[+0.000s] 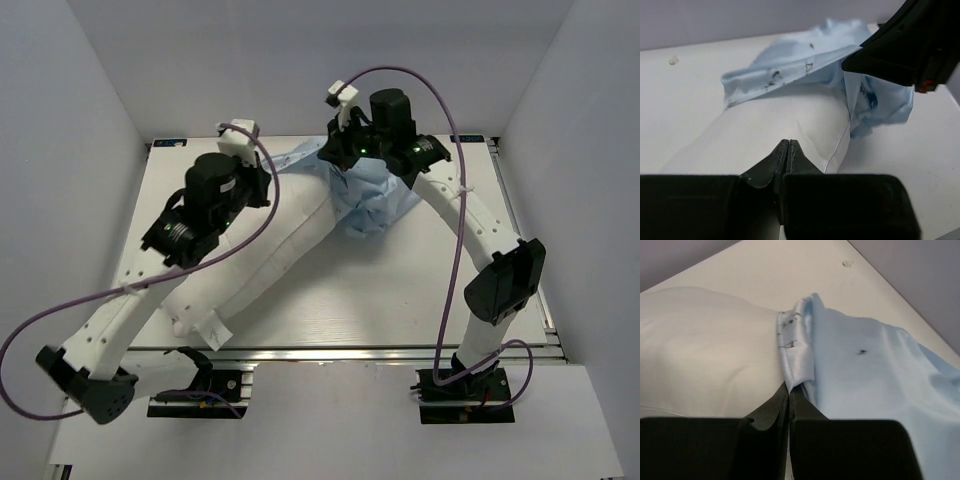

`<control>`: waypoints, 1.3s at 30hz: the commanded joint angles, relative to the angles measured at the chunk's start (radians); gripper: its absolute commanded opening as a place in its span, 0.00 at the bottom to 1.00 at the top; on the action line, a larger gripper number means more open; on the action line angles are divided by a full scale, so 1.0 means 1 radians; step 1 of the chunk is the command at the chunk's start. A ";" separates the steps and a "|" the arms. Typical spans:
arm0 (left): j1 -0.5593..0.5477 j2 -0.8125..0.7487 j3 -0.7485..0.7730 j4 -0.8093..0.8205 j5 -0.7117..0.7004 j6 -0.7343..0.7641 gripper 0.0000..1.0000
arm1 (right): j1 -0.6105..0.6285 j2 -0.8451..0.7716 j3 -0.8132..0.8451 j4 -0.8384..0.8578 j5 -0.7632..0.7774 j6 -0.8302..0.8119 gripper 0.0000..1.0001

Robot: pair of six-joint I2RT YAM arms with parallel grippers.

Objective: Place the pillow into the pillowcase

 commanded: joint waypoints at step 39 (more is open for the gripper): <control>-0.079 0.147 -0.177 -0.070 0.088 0.093 0.97 | -0.100 -0.031 -0.264 0.044 0.037 0.027 0.00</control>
